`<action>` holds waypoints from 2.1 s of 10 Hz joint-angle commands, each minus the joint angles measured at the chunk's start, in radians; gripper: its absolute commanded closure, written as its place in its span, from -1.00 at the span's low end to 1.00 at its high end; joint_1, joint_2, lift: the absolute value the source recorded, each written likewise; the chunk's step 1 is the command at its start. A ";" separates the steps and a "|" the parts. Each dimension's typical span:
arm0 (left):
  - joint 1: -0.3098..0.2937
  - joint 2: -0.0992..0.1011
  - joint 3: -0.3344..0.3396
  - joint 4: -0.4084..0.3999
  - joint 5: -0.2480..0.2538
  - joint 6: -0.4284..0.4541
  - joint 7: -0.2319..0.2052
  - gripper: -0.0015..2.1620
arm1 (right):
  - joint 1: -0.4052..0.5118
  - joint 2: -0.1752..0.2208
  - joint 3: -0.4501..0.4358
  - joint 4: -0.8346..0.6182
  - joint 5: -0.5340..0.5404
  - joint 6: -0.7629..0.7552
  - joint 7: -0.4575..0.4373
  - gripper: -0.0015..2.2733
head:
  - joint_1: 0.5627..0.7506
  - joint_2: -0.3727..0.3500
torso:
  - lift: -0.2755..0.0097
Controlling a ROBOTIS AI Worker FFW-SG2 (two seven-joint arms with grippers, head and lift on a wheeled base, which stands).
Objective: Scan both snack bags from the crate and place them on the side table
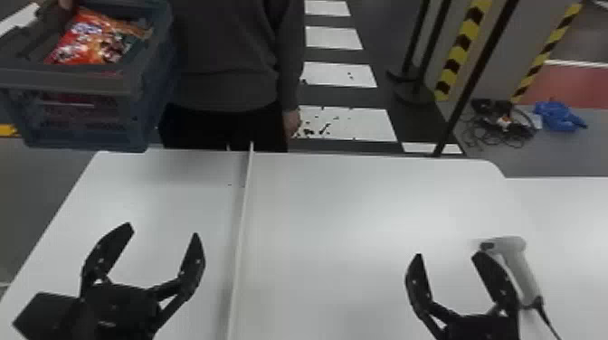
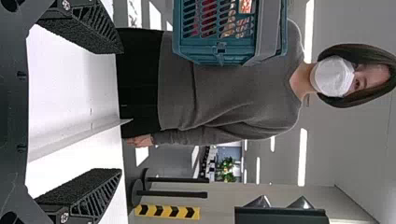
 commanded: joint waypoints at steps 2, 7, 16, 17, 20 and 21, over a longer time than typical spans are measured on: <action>0.000 0.000 0.002 -0.002 0.004 0.006 0.003 -0.92 | -0.001 0.004 0.001 0.000 0.001 0.000 0.000 -0.93 | 0.41 -0.22 | 0.24; 0.005 0.002 0.002 -0.011 0.007 0.006 0.007 -0.92 | -0.004 0.004 0.006 0.000 0.001 0.006 0.000 -0.93 | 0.41 -0.20 | 0.24; 0.005 0.002 -0.007 -0.017 0.005 0.006 0.000 -0.92 | -0.009 0.004 0.006 0.003 0.006 0.012 0.000 -0.93 | 0.41 -0.22 | 0.24; 0.003 0.002 -0.004 -0.018 0.005 0.006 0.000 -0.92 | -0.009 0.004 0.006 0.008 0.007 0.012 0.000 -0.93 | 0.41 -0.22 | 0.24; -0.020 0.002 0.045 -0.018 0.008 0.016 -0.057 -0.80 | -0.010 0.004 0.006 0.009 0.007 0.012 0.000 -0.93 | 0.41 -0.21 | 0.24; -0.043 0.002 0.069 -0.025 0.011 0.049 -0.086 -0.80 | -0.010 0.004 0.006 0.009 0.009 0.012 0.000 -0.93 | 0.41 -0.19 | 0.24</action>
